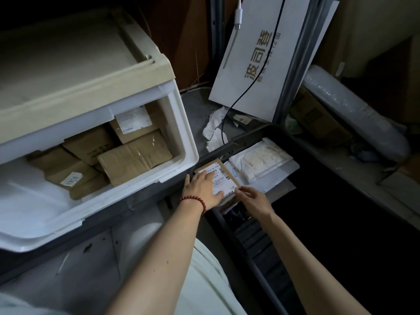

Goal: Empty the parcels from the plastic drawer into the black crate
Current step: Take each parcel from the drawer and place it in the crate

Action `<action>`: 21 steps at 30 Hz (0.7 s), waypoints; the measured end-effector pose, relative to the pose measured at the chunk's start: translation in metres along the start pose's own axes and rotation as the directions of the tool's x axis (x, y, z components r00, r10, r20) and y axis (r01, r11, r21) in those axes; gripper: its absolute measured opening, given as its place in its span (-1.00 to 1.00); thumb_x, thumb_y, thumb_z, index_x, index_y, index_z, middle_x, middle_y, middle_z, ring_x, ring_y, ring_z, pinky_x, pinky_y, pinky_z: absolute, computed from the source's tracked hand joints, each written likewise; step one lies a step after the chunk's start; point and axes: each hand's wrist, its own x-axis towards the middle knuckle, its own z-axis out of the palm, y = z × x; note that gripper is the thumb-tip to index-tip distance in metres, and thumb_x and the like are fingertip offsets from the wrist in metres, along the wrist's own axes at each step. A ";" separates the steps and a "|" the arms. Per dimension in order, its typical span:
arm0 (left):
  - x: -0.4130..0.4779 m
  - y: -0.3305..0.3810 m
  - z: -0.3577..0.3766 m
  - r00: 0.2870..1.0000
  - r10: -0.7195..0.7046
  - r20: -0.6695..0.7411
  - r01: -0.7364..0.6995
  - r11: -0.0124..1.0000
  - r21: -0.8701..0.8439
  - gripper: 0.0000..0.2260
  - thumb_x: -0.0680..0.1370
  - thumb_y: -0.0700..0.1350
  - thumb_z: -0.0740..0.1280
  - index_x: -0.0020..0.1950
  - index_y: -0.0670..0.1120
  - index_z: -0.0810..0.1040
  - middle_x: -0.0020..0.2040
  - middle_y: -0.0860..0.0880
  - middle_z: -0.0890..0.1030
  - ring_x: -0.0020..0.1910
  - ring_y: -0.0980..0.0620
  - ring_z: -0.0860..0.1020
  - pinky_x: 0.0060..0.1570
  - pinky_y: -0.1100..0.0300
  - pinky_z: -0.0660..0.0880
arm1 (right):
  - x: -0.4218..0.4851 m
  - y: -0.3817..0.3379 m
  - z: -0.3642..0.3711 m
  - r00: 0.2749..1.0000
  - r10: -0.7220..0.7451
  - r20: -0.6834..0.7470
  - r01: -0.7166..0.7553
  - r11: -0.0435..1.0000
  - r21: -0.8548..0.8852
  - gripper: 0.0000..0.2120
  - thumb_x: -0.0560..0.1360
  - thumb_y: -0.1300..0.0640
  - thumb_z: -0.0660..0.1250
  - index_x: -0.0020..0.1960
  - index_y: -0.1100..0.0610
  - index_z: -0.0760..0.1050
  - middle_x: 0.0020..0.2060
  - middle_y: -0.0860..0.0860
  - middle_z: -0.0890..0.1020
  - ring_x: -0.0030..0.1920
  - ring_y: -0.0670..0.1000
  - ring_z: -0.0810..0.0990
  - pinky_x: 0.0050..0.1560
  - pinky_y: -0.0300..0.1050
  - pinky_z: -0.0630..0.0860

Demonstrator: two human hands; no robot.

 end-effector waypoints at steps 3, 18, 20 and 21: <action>-0.015 -0.001 -0.003 0.992 0.025 -0.123 -0.020 0.999 0.045 -0.40 0.51 0.22 0.24 0.49 0.02 0.24 0.46 -0.01 0.31 0.42 -0.05 0.25 0.39 -0.05 0.15 | -0.010 -0.008 -0.006 0.999 -0.043 -0.018 0.041 0.997 -0.062 -0.56 0.55 -0.12 0.29 0.36 0.04 0.46 0.24 0.00 0.59 0.21 0.00 0.54 0.16 -0.17 0.43; -0.080 -0.020 -0.068 0.917 -0.301 -0.260 0.283 0.953 -0.105 -0.58 0.54 0.22 0.20 0.29 0.03 0.47 0.28 -0.04 0.52 0.29 -0.11 0.43 0.21 -0.01 0.33 | -0.062 -0.070 0.026 0.917 -0.393 0.063 0.383 0.828 -0.410 -0.58 0.55 -0.05 0.32 0.35 0.09 0.46 0.26 0.06 0.56 0.26 0.05 0.52 0.20 -0.14 0.39; -0.090 -0.034 -0.084 0.897 -0.301 -0.323 0.284 0.954 -0.099 -0.60 0.53 0.21 0.21 0.29 0.05 0.47 0.27 -0.04 0.53 0.28 -0.11 0.44 0.22 -0.01 0.34 | -0.066 -0.086 0.038 0.886 -0.457 0.074 0.440 0.782 -0.442 -0.60 0.53 -0.04 0.33 0.32 0.08 0.49 0.23 0.06 0.58 0.23 0.05 0.53 0.18 -0.15 0.40; -0.095 -0.042 -0.091 0.888 -0.305 -0.343 0.288 0.952 -0.100 -0.59 0.53 0.21 0.22 0.30 0.05 0.46 0.28 -0.05 0.53 0.28 -0.12 0.44 0.22 -0.02 0.35 | -0.069 -0.094 0.045 0.873 -0.481 0.080 0.462 0.764 -0.451 -0.60 0.52 -0.05 0.33 0.32 0.07 0.50 0.22 0.07 0.57 0.21 0.06 0.53 0.16 -0.15 0.40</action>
